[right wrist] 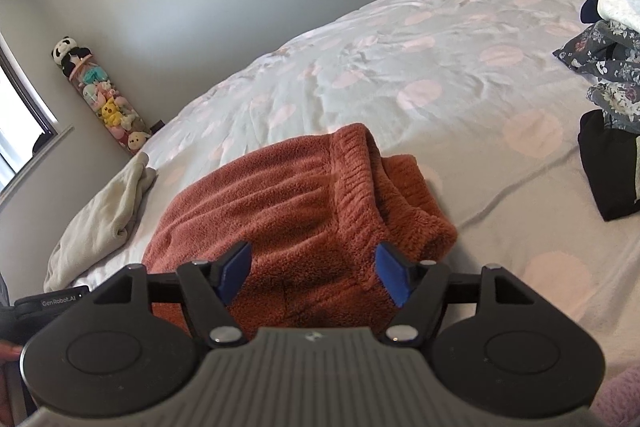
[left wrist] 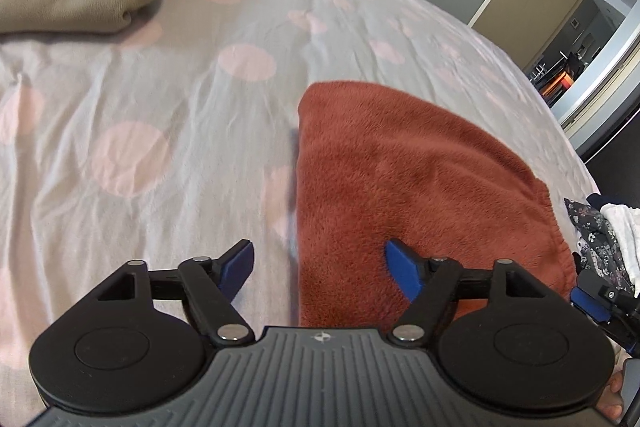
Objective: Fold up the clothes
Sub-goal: 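Press the folded fleece edge with the left gripper while the right gripper grasps the cuff, then grasp the folded fleece bundle with the left gripper while the right gripper holds the cuff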
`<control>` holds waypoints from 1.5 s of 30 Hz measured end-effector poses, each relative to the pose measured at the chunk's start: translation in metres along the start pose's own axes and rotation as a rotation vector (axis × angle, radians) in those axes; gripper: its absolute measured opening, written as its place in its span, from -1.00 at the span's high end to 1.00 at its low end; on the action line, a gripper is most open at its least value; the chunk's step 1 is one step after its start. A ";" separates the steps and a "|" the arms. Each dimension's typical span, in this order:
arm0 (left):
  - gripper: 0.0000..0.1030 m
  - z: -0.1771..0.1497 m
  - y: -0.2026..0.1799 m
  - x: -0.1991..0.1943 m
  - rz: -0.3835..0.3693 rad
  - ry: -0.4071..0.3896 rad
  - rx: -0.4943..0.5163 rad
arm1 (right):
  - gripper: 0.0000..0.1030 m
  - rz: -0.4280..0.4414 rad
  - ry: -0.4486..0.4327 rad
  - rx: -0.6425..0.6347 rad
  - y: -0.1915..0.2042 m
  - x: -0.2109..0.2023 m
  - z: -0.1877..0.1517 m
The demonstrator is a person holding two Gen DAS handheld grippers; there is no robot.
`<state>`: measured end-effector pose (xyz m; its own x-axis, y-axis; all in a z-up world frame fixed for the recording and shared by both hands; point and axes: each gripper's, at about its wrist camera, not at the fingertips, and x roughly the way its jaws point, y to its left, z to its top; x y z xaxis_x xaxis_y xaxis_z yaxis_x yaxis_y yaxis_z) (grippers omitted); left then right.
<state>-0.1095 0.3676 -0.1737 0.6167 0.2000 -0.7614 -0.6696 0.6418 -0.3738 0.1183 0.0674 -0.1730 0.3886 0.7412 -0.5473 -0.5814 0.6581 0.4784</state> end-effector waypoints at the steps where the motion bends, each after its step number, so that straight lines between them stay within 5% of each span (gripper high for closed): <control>1: -0.42 0.000 0.002 0.002 -0.008 0.009 -0.010 | -0.41 -0.005 0.011 -0.007 0.001 0.001 0.001; 8: -0.46 0.006 0.013 0.010 -0.054 0.059 -0.040 | -0.48 0.021 0.052 -0.003 -0.001 0.002 0.026; 15: -0.46 0.018 0.013 0.015 -0.085 0.077 -0.039 | -0.48 0.007 0.117 0.110 -0.057 0.029 0.069; 23: -0.46 0.028 0.012 0.038 -0.128 0.129 -0.064 | -0.64 0.172 0.364 0.264 -0.118 0.102 0.078; 33: -0.52 0.027 0.022 0.056 -0.178 0.174 -0.133 | -0.76 0.364 0.452 0.304 -0.129 0.147 0.074; 37: -0.53 0.024 0.023 0.061 -0.184 0.173 -0.157 | -0.62 0.424 0.481 0.262 -0.126 0.159 0.076; 38: -0.52 0.024 0.023 0.061 -0.184 0.172 -0.162 | -0.38 0.445 0.487 0.268 -0.125 0.162 0.075; 39: -0.45 0.024 0.022 0.061 -0.184 0.172 -0.162 | -0.20 0.466 0.495 0.280 -0.125 0.165 0.074; 45: 0.00 0.024 0.011 0.057 -0.188 0.158 -0.137 | 0.02 0.488 0.487 0.271 -0.118 0.164 0.072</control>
<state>-0.0718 0.4041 -0.2083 0.6707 -0.0377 -0.7408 -0.6059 0.5482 -0.5765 0.3019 0.1208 -0.2694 -0.2667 0.8568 -0.4413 -0.3859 0.3246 0.8635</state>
